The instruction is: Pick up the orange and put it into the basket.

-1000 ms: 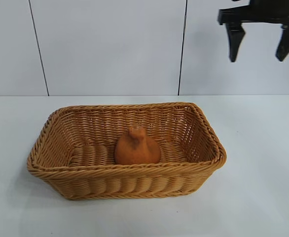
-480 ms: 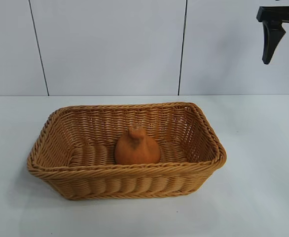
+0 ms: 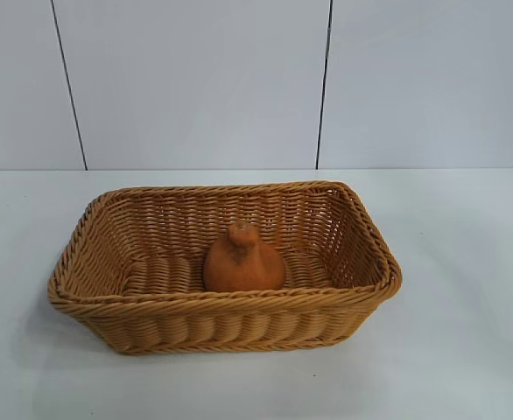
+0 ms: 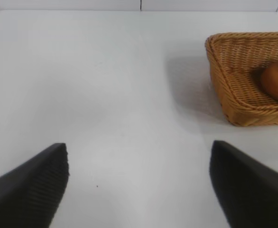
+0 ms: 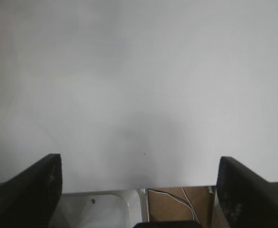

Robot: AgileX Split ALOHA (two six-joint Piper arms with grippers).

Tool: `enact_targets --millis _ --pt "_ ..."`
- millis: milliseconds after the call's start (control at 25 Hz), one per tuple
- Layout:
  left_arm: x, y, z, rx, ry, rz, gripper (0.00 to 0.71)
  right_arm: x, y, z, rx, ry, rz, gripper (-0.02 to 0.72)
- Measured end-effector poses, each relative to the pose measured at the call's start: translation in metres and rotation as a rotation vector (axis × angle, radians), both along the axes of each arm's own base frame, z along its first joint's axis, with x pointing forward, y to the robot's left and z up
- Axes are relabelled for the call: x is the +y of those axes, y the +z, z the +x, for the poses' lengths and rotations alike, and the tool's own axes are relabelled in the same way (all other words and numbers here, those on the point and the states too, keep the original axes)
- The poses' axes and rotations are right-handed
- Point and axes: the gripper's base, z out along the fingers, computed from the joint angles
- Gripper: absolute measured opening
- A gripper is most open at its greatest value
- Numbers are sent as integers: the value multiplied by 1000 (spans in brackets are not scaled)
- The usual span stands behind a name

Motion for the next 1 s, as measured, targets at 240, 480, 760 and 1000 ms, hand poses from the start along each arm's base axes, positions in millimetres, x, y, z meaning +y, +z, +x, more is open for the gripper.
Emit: enact_targets --millis 240,480,760,1000 --pt "0 0 0 0 0 0 581 -3 -4 -50 -238 5 5 610" --pt "0 0 0 0 0 0 581 -5 14 -90 -546 4 19 610" --pt "0 0 0 0 0 0 581 -7 19 -132 -814 3 31 610" --pt "0 0 0 -1 0 0 581 -7 19 -134 -827 3 31 610"
